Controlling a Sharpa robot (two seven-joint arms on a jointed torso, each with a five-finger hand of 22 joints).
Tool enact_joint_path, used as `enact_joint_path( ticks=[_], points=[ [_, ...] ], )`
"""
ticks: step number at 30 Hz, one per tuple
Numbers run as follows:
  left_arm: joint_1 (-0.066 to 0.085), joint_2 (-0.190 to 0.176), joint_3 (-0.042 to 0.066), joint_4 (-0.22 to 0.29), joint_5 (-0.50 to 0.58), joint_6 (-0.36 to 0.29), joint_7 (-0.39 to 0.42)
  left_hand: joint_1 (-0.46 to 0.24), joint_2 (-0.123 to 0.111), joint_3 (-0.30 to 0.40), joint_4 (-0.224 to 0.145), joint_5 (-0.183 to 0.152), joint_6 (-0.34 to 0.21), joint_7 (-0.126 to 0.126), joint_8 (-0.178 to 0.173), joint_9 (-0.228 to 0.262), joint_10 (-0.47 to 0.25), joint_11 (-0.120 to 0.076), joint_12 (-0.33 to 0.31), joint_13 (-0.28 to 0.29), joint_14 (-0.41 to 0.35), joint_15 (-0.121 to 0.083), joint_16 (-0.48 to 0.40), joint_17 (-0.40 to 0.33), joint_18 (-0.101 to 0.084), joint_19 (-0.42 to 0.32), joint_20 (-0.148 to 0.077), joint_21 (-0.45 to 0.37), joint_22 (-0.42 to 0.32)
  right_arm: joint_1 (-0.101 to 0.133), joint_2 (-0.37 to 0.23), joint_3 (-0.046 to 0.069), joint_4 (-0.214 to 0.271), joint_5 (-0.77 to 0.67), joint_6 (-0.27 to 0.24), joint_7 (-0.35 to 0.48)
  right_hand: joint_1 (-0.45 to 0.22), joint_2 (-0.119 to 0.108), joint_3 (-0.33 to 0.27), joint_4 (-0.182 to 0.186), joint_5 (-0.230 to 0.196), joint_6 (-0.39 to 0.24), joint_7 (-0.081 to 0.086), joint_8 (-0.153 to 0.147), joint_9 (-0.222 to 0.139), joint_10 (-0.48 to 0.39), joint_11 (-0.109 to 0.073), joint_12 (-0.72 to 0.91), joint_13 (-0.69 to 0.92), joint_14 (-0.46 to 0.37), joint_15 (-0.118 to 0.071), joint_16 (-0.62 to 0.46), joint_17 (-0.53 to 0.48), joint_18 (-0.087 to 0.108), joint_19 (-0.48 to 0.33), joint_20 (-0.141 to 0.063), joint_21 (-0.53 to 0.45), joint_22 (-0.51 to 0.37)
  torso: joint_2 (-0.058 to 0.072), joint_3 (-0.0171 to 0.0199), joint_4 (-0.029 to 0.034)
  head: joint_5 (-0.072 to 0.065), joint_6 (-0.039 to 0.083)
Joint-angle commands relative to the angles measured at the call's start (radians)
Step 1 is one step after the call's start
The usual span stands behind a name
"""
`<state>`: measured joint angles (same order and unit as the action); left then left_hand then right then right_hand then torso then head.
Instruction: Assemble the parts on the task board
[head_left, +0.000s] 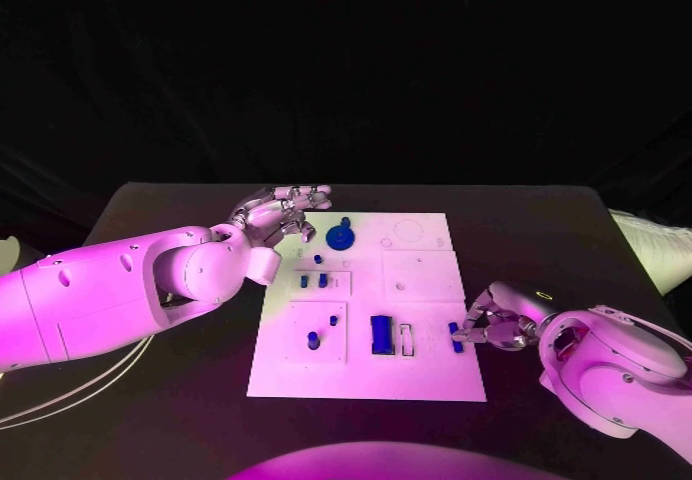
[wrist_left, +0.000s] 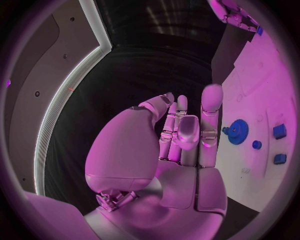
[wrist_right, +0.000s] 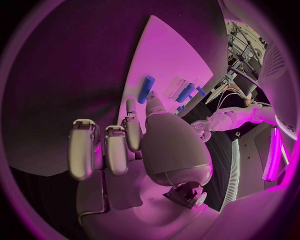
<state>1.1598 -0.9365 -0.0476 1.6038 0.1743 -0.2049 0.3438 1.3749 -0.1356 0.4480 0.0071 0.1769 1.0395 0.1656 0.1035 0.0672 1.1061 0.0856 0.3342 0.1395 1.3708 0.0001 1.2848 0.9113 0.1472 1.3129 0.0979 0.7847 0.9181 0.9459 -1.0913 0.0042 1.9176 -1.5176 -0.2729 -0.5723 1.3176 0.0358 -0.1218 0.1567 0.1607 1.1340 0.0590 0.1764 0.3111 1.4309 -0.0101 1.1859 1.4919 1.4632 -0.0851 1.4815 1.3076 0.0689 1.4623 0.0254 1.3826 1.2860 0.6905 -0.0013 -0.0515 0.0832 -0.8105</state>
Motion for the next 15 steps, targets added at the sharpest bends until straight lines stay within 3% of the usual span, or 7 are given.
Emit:
enact_joint_path(
  ticks=[1,15],
  points=[
    [0.000,0.001,0.001,0.001,-0.006,0.020,0.006,-0.002,0.011,0.000,-0.006,0.004,-0.006,0.000,0.005,0.001,-0.006,0.001,0.003,0.002,-0.006,0.002,-0.003,-0.001,0.013,-0.003,0.004,-0.005,-0.001,-0.003,0.008,0.000,-0.004,-0.049,0.045,0.007,0.043,0.004,0.011,-0.018,0.006,0.011,0.000,-0.004,0.001,-0.003,-0.009,-0.007,-0.209,0.077,0.000,-0.007,0.112,-0.004,-0.004,-0.002,-0.007,0.000,0.000,0.0000,-0.0010,0.003,-0.002],
    [0.000,0.001,0.001,0.003,-0.006,0.021,0.005,-0.002,0.011,0.000,-0.006,0.004,-0.006,0.000,0.005,0.001,-0.006,0.001,0.003,0.002,-0.006,0.002,-0.003,-0.001,0.013,-0.003,0.004,-0.005,-0.001,-0.023,0.055,-0.001,-0.025,-0.137,0.100,0.002,0.099,0.001,0.051,-0.055,-0.011,0.015,-0.003,-0.014,-0.003,-0.005,-0.012,-0.014,-0.211,0.078,-0.003,-0.008,0.113,-0.004,-0.003,-0.007,-0.008,0.000,0.000,-0.0007,0.0004,0.007,-0.003]
  ],
)
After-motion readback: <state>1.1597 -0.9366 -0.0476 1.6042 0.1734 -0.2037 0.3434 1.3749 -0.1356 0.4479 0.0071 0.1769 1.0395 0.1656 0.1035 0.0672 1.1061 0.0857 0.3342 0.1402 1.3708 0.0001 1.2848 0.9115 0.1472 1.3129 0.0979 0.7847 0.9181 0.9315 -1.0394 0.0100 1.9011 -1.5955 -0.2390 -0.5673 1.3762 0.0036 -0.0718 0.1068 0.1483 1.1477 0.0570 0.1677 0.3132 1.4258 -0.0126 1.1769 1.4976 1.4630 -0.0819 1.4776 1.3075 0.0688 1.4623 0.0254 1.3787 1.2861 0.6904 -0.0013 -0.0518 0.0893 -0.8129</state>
